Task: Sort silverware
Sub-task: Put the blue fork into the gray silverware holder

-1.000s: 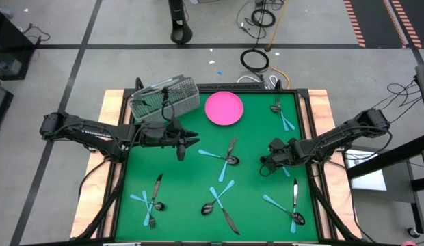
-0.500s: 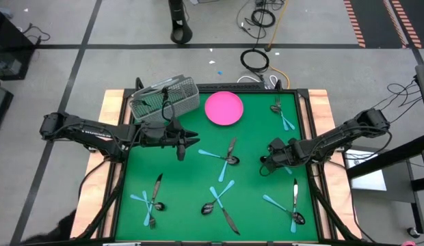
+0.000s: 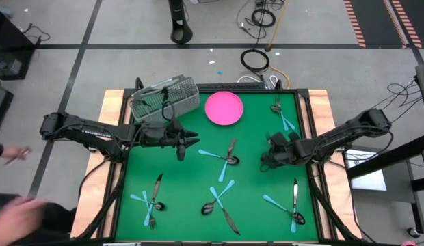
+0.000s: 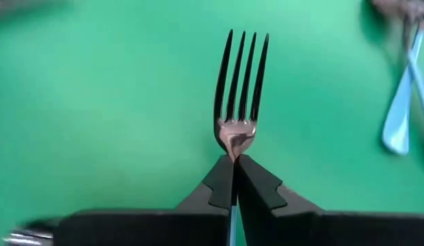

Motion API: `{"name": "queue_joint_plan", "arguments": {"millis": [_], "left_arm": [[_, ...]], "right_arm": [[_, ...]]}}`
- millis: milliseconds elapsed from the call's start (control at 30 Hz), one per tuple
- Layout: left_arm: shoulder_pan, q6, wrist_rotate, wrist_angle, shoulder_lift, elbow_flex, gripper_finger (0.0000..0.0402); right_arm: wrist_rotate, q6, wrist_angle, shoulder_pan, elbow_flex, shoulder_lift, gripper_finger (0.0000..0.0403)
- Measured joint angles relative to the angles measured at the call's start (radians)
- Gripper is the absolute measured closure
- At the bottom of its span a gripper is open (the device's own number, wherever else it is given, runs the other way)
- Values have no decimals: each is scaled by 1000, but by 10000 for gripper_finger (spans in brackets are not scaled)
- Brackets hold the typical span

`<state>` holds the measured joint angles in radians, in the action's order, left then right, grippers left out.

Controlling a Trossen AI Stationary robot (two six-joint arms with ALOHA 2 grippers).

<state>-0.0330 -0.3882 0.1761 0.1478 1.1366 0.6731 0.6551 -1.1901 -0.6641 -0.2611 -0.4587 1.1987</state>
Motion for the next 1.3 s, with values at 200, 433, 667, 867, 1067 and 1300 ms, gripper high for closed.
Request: {"name": "queue_joint_plan", "arguments": {"millis": [200,433,667,867,1067,1300], "left_arm": [[0,0,0,0,0,0,269],[0,0,0,0,0,0,269],[0,1,0,1,0,0,269],[0,1,0,28,9,0,269],[-2,47,-80,287,149,0,269],[-3,65,-124,686,366,0,269]], "right_arm": [[157,1,28,-1,-1,-51,403],[276,57,57,-1,-1,-105,403],[283,232,235,-2,-2,-161,403],[218,511,530,-1,-2,-203,403],[82,746,856,-1,-3,-210,403],[-89,898,1126,-1,-3,-210,403]]}}
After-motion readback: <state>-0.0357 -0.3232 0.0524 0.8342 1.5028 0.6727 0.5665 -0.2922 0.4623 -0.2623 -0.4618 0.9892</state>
